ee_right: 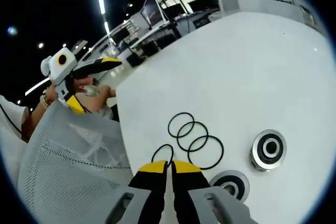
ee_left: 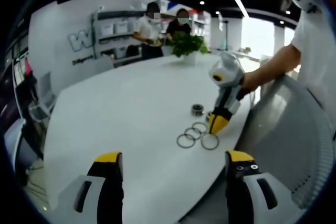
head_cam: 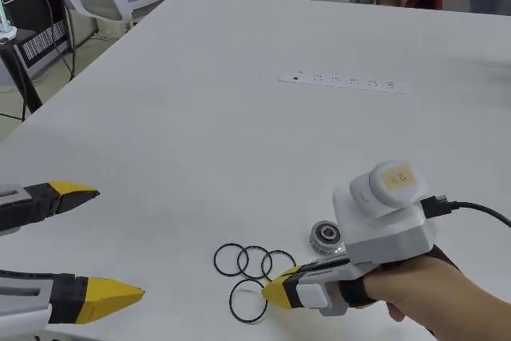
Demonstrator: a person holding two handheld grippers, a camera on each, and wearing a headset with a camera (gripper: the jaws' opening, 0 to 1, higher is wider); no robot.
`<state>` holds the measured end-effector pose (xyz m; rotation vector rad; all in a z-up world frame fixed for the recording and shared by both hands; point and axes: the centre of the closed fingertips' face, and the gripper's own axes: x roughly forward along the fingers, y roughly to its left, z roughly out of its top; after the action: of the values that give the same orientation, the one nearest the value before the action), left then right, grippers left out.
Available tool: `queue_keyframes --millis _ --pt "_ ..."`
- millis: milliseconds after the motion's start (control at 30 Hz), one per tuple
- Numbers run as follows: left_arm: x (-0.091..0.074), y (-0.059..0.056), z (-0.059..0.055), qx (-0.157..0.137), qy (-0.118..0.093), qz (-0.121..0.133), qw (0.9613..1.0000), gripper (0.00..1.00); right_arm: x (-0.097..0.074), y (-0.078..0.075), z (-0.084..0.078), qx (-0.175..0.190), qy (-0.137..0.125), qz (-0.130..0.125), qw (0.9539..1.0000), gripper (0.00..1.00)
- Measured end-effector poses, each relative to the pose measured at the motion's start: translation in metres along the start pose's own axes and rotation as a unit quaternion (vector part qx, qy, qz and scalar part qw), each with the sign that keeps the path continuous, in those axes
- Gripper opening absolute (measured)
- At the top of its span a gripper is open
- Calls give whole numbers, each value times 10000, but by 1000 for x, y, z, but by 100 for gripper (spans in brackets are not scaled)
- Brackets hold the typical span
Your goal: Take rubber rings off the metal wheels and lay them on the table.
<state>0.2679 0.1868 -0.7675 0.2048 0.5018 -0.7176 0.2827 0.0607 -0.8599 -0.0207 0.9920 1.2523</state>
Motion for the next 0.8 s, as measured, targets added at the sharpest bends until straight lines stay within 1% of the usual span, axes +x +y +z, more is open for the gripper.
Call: queue_keyframes --millis 167,333,433,567,667,800 --pt "0 -1 -1 -8 1 -19 10000 81 1 -2 -2 -74 54 -42 9999 5" --pt "0 -1 -2 -7 16 -28 10000 81 -2 1 -2 -272 112 -90 9995 7" --pt "0 -2 -2 7 12 -37 10000 81 -7 2 2 -441 93 -118 9989 8" --pt "0 -3 1 24 -7 -43 10000 81 -17 5 7 -496 -1 -101 9987 9" --pt "0 -3 1 45 -10 -48 10000 81 -24 9 9 -611 -27 -104 9981 11" --pt "0 -3 2 47 -21 -46 10000 81 -33 16 11 -747 -62 -70 9972 16"
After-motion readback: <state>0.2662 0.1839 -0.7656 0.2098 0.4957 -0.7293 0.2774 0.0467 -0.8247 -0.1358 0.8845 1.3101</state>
